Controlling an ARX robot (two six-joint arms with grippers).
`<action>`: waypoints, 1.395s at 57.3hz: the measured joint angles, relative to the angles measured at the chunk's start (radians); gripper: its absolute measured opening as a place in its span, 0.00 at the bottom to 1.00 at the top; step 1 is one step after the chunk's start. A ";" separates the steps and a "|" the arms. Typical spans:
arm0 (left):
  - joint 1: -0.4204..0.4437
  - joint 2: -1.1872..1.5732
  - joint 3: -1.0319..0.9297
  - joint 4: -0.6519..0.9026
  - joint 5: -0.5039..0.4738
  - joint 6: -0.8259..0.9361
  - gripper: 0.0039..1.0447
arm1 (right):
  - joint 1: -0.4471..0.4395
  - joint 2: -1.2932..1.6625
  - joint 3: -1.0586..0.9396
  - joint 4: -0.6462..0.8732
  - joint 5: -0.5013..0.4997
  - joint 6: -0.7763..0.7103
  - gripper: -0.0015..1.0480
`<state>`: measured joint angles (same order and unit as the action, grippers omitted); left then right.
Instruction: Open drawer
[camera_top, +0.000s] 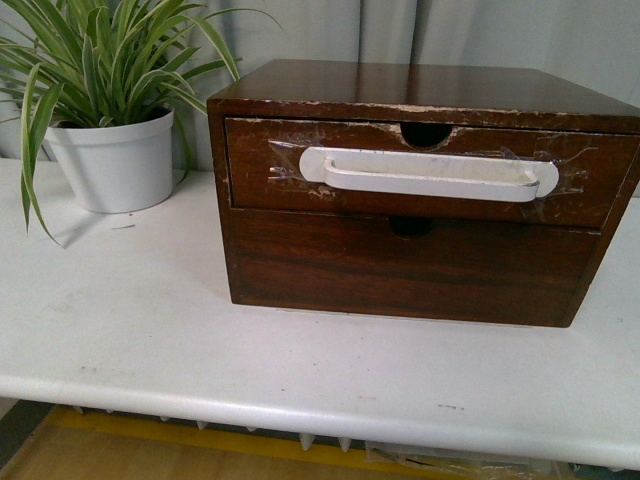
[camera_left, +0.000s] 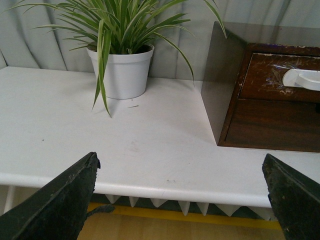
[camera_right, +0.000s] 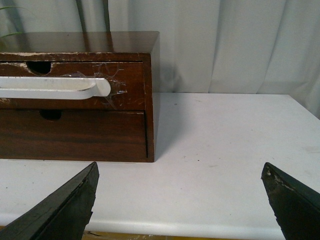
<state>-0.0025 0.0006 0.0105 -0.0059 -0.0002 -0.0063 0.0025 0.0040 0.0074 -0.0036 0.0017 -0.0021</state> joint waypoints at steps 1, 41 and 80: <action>0.000 0.000 0.000 0.000 0.000 0.000 0.94 | 0.000 0.000 0.000 0.000 0.000 0.000 0.91; 0.000 0.000 0.000 0.000 0.000 0.000 0.94 | 0.000 0.000 0.000 0.000 0.000 0.000 0.91; -0.277 1.054 0.569 0.105 0.317 0.483 0.94 | 0.048 0.928 0.616 -0.181 -0.190 -0.441 0.91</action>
<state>-0.2794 1.0546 0.5797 0.0986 0.3164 0.4767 0.0505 0.9318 0.6235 -0.1844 -0.1879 -0.4435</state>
